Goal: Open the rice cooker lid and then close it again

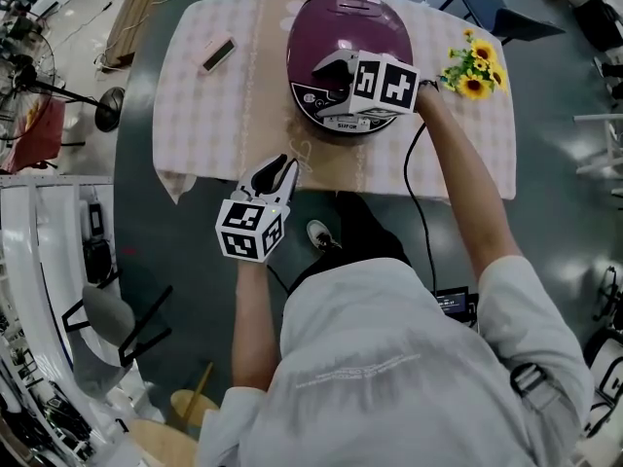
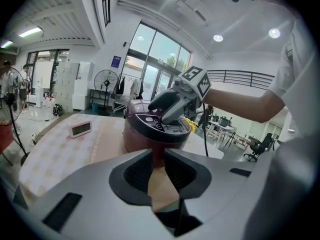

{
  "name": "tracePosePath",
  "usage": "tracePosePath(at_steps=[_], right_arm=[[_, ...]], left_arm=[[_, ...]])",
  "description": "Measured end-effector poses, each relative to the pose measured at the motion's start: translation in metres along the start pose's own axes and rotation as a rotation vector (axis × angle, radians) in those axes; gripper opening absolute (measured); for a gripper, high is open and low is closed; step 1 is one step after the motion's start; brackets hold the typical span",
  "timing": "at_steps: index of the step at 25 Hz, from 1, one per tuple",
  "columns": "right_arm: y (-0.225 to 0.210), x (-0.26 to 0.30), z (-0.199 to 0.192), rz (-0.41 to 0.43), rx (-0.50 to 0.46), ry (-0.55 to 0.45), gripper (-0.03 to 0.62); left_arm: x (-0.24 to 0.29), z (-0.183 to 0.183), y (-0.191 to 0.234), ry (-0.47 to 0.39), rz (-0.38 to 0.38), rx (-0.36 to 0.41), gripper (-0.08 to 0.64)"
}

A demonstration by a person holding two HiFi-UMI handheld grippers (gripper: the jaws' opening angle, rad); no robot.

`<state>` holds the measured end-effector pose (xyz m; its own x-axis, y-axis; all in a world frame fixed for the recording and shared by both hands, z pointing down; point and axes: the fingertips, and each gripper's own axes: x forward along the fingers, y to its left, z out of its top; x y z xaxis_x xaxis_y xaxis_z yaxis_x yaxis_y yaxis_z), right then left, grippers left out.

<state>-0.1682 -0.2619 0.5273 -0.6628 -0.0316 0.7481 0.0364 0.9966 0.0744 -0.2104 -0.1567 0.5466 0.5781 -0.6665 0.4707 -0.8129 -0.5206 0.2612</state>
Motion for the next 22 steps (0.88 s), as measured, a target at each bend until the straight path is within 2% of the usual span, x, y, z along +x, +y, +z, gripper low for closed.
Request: tracePosePath(at_steps=[17, 22], right_arm=[[0.0013, 0.0012, 0.0008, -0.026, 0.003, 0.005, 0.308], [-0.0031, 0.0009, 0.0027, -0.042, 0.006, 0.003, 0.270]], left_arm=[[0.0055, -0.0038, -0.0021, 0.007, 0.004, -0.014, 0.086], [0.0096, 0.0002, 0.0012, -0.002, 0.009, -0.017, 0.086]])
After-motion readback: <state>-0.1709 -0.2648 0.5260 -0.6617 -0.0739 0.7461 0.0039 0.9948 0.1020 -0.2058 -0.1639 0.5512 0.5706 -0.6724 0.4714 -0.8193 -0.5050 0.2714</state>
